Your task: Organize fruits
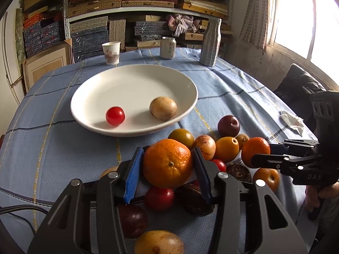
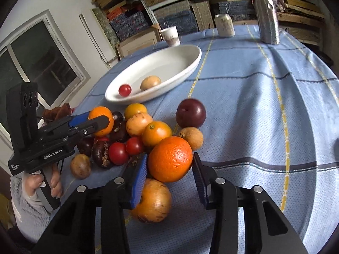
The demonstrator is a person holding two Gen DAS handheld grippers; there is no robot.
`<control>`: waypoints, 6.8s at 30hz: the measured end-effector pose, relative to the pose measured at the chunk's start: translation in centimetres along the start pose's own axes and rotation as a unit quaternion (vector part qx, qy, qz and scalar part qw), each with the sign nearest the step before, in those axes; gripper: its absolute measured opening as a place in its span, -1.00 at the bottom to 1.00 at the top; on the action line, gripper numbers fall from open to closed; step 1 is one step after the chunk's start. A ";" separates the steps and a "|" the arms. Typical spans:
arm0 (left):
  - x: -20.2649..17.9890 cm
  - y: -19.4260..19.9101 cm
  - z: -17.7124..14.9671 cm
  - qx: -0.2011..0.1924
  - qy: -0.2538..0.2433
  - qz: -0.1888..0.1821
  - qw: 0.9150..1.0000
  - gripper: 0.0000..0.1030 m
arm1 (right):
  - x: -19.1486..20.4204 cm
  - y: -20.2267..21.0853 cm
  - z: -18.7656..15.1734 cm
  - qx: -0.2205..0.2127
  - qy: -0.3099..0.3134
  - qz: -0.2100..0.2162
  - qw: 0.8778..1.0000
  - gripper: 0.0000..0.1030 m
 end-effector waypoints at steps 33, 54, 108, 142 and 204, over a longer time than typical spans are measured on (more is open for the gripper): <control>10.2 -9.2 10.3 0.018 0.071 0.064 0.995 0.20 | -0.2 -12.0 14.5 0.033 0.097 -0.076 0.992 -0.10; 8.5 3.0 4.0 -0.053 0.083 0.061 0.993 0.91 | 1.3 4.2 8.7 -0.139 0.063 -0.089 0.984 0.76; 1.8 4.0 -7.7 0.060 -0.014 0.029 0.998 0.11 | 2.4 0.5 -1.4 0.038 0.077 -0.073 0.994 -0.15; 1.2 5.2 -7.9 0.065 -0.016 -0.007 0.998 -0.12 | 2.3 3.2 -2.2 0.013 0.075 -0.046 0.996 -0.21; 6.8 4.6 -3.5 -0.015 0.045 0.085 0.995 0.85 | -0.9 4.4 3.3 -0.115 0.012 -0.107 0.987 0.68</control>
Point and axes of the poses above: each gripper's, at about its wrist camera, not at the fingertips, and y roughly against the way its jaws point, x to its left, z to its top, the point moved 9 cm from there along -y, roughly the way its jaws point, and after that the axes turned 14 degrees about y, right-handed, at the moved point
